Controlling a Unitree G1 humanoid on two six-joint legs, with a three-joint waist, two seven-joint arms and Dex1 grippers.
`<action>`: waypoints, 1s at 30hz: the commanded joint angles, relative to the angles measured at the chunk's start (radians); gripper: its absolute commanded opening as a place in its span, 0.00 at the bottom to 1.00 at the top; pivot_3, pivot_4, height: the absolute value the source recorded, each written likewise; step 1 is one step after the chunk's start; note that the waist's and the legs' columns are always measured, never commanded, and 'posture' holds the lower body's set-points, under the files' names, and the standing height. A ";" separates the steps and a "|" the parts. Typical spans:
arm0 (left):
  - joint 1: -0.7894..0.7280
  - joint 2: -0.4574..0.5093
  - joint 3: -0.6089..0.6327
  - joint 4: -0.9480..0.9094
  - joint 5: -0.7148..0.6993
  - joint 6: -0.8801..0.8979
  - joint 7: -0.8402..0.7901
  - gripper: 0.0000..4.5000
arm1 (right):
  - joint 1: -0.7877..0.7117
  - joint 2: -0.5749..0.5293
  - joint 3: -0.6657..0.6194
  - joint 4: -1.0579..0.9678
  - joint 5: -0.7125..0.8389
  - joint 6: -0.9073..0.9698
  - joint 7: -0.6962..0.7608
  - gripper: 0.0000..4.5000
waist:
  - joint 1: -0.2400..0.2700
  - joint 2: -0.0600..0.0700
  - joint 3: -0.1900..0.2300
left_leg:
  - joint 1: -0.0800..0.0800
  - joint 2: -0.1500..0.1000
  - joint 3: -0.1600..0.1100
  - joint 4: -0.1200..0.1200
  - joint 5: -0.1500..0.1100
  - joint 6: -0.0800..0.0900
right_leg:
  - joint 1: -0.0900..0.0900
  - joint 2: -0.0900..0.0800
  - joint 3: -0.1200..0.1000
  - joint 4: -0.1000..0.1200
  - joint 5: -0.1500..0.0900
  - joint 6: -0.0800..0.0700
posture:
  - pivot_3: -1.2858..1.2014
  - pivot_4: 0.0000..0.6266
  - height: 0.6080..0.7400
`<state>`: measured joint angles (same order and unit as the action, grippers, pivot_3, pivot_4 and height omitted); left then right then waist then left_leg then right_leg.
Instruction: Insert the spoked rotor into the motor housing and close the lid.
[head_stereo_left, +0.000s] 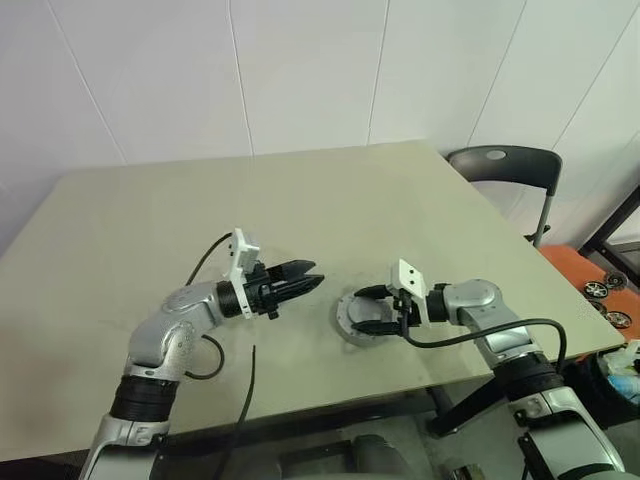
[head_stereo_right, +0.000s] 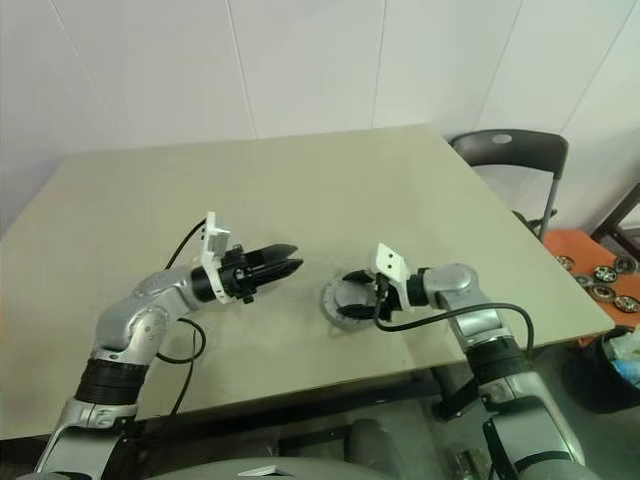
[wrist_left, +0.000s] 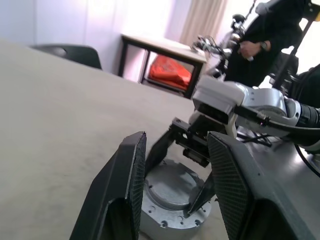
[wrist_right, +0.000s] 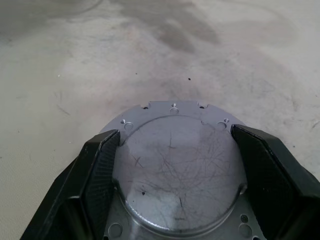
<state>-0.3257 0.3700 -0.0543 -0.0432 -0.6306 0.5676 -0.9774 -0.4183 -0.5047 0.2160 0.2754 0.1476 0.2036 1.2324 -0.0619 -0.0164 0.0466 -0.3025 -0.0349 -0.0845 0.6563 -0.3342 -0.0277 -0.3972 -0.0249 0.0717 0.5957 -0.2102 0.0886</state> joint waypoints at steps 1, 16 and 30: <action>-0.034 -0.013 -0.031 0.032 -0.005 0.043 -0.018 0.46 | 0.041 0.027 0.066 -0.003 -0.016 0.029 0.006 0.71 | -0.005 0.000 0.000 | 0.000 0.000 0.000 -0.001 0.000 0.000 | 0.000 0.000 0.000 0.000 0.000 0.000 | 0.52 0.00 1.00; -0.121 -0.142 -0.108 0.270 0.120 0.020 0.033 0.46 | 0.050 0.063 0.069 -0.026 -0.016 0.044 -0.046 0.71 | -0.010 0.000 0.000 | 0.004 0.000 -0.001 -0.004 0.000 0.000 | 0.000 0.002 0.001 0.000 0.000 0.000 | 0.52 0.00 1.00; -0.166 -0.175 -0.159 0.326 0.192 0.040 0.002 0.95 | 0.053 0.080 0.066 -0.046 -0.020 0.068 -0.075 0.71 | -0.012 -0.001 0.000 | 0.013 0.009 -0.001 -0.010 0.000 0.000 | 0.003 0.015 0.005 0.000 0.000 0.000 | 0.52 0.00 1.00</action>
<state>-0.4780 0.1933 -0.1988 0.3038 -0.4441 0.6017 -0.9558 -0.3869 -0.4508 0.2213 0.2210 0.1408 0.2478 1.1562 -0.0737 -0.0171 0.0462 -0.2889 -0.0262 -0.0850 0.6461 -0.3342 -0.0278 -0.3937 -0.0102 0.0769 0.5958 -0.2103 0.0881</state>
